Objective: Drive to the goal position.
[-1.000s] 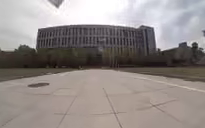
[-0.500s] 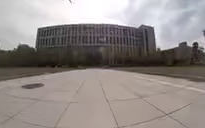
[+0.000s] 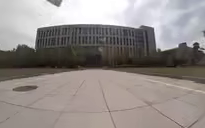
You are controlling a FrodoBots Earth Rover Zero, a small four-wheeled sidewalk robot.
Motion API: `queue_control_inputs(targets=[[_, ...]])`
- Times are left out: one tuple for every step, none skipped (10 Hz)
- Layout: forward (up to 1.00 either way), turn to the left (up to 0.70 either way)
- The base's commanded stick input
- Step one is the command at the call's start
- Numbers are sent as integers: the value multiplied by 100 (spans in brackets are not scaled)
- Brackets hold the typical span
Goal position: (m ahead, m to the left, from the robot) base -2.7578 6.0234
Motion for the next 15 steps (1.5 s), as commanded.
queue_control_inputs(targets=[[70, 0], [70, 0], [70, 0], [70, 0], [70, 0], [70, 0], [70, 0], [70, 0], [70, 0], [70, 0], [70, 0], [70, 0], [70, 0], [70, 0], [70, 0]])
